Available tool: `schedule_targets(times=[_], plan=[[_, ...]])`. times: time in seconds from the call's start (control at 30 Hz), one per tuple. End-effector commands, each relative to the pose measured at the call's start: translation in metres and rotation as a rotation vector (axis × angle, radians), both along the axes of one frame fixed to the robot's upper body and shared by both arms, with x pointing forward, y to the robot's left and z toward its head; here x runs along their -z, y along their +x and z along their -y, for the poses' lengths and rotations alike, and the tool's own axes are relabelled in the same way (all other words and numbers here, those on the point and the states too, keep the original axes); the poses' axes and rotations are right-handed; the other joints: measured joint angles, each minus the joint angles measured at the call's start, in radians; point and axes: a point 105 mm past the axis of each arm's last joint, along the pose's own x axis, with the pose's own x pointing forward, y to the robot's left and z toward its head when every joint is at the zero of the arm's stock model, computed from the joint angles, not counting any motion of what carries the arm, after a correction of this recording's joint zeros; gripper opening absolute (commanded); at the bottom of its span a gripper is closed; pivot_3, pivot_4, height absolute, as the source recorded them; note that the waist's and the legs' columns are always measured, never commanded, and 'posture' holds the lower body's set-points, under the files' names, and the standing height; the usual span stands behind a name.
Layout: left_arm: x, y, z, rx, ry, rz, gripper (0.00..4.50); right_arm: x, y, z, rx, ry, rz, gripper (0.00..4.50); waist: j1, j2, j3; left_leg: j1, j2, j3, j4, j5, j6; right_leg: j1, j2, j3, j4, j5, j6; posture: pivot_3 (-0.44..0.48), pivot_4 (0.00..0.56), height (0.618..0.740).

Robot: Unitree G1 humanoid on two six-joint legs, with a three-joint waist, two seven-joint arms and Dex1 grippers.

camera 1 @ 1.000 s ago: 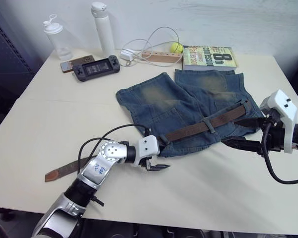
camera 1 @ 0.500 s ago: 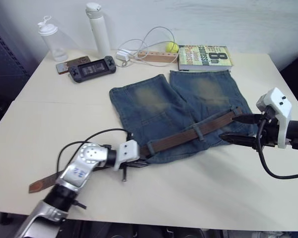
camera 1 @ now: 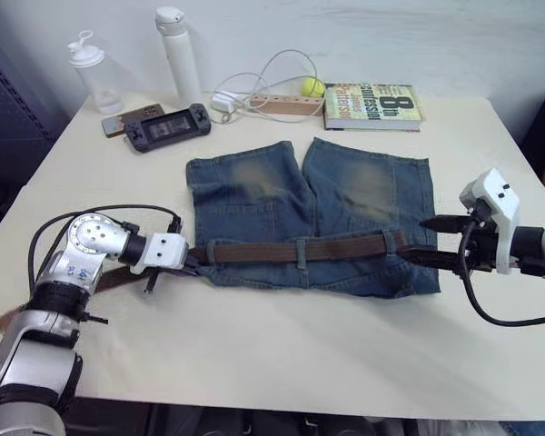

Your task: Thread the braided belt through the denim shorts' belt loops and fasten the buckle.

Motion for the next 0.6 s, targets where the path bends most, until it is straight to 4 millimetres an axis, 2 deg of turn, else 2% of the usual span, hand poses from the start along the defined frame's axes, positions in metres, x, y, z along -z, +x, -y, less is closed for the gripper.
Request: schedule_targets(times=[0.03,0.17,0.23,0.3,0.37,0.5,0.6], plan=[[0.009,0.001,-0.016,-0.039,0.059,-0.059,0.01,-0.008,0.003,-0.001,-0.013,-0.003,0.044,4.50,-0.002,0.000,0.000,0.000,0.000,0.000,0.000,0.000,0.000,0.000,0.000,0.000,0.000,0.000,0.000,0.000,0.150,0.708],[0.006,-0.001,-0.008,-0.041,-0.013,-0.111,0.01,-0.010,0.009,-0.002,-0.027,0.009,0.048,4.50,-0.007,0.000,0.000,0.000,0.000,0.001,0.000,0.000,0.001,0.000,0.000,0.000,0.001,0.000,0.000,0.000,0.150,0.708],[-0.002,-0.006,-0.006,-0.082,-0.107,-0.204,0.90,-0.011,0.012,-0.003,-0.036,0.046,0.029,4.50,-0.007,0.000,0.000,0.000,0.000,0.001,0.000,0.000,0.000,-0.001,0.000,0.000,0.002,0.000,0.000,0.000,0.150,0.708],[-0.006,-0.015,-0.011,-0.101,-0.129,-0.275,1.76,-0.008,0.013,-0.003,-0.043,0.096,-0.031,4.50,-0.011,-0.001,0.001,0.000,0.000,0.001,0.000,0.000,0.000,-0.001,0.000,0.001,0.002,0.000,0.000,0.000,0.150,0.708],[-0.012,-0.030,-0.032,-0.151,-0.082,-0.321,2.60,-0.006,0.014,-0.003,-0.057,0.153,-0.081,4.50,-0.014,-0.003,0.002,-0.001,0.000,0.001,0.001,0.000,-0.001,-0.002,0.000,0.001,0.002,0.000,0.000,0.000,0.150,0.708],[-0.057,-0.053,-0.055,-0.306,-0.223,-0.437,4.41,-0.005,0.018,-0.001,-0.078,0.198,-0.114,4.50,-0.031,-0.004,0.002,-0.004,0.000,0.000,0.001,0.002,-0.003,-0.003,0.000,0.001,0.002,0.000,0.000,0.000,0.150,0.708],[-0.085,-0.066,-0.055,-0.381,-0.380,-0.517,4.46,-0.005,0.022,0.000,-0.095,0.203,-0.122,4.50,-0.028,-0.003,0.003,-0.003,0.000,-0.001,0.001,0.002,-0.003,-0.003,-0.001,0.001,0.002,0.000,0.000,0.000,0.150,0.708]])
